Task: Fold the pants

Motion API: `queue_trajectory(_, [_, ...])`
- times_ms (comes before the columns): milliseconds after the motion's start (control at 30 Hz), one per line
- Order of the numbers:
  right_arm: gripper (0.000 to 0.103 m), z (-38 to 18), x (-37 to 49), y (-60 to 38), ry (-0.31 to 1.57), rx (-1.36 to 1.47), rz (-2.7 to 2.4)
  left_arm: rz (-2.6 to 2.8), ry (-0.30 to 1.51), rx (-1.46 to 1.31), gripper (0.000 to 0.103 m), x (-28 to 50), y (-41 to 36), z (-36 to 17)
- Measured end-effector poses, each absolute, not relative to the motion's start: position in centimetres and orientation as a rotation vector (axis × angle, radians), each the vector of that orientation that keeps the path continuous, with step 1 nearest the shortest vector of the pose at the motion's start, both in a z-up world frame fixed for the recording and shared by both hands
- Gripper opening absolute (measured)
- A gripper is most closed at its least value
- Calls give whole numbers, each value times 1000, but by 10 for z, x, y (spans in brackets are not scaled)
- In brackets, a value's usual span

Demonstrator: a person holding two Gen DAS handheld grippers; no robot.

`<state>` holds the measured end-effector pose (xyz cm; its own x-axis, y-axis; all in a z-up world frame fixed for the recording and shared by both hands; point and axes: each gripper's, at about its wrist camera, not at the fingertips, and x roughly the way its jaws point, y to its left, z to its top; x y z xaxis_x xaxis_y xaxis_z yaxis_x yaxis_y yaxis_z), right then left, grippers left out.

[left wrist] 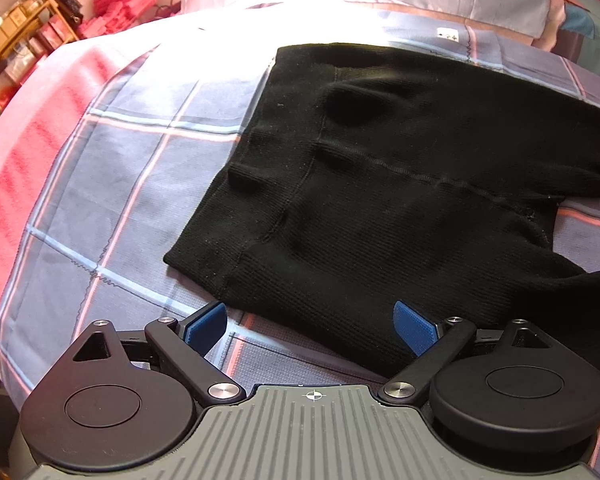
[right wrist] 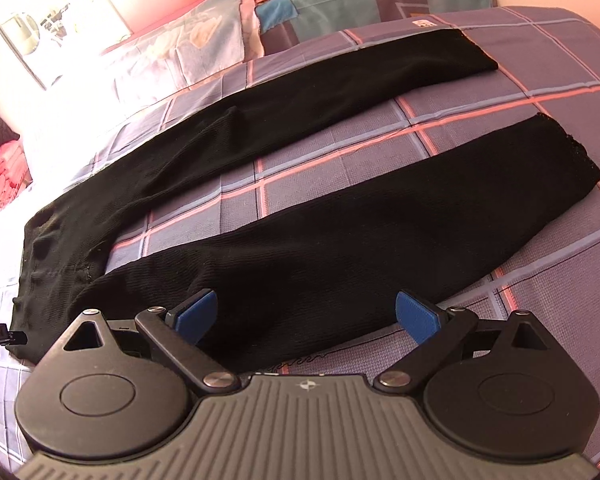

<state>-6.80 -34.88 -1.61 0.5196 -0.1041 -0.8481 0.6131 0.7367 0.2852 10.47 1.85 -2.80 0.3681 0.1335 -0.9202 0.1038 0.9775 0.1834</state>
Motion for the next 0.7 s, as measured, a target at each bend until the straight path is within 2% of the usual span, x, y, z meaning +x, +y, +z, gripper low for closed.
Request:
queue_trajectory(67, [95,-16,-72,-352,922,643,-463,-13,1213,181,103,106,25,-28])
queue_trajectory(133, [88,-15,-81,-358,895,675,-483,-64,1238,66,103,103,42,-28])
queue_trajectory(233, [61,-18,-106,-377,848,790,-551,-106,1266,-116,103,92,76,-33])
queue_trajectory(267, [48,-22,-114,-384,837,838,-575,-115,1279,-158,103,89,84,-37])
queue_trajectory(300, [45,-26,-122,-391,828,883,-606,-138,1304,-221,103,87,94,-43])
queue_trajectory(433, [45,-47,-133,-409,815,1008,-663,-186,1350,-362,103,88,105,-63])
queue_trajectory(533, [45,-59,-133,-416,769,1060,-669,-187,1321,-440,103,96,107,-68])
queue_trajectory(600, [51,-62,-132,-419,733,1075,-658,-190,1314,-491,103,104,110,-72])
queue_trajectory(700, [51,-63,-132,-428,694,1093,-653,-189,1311,-540,103,115,111,-77])
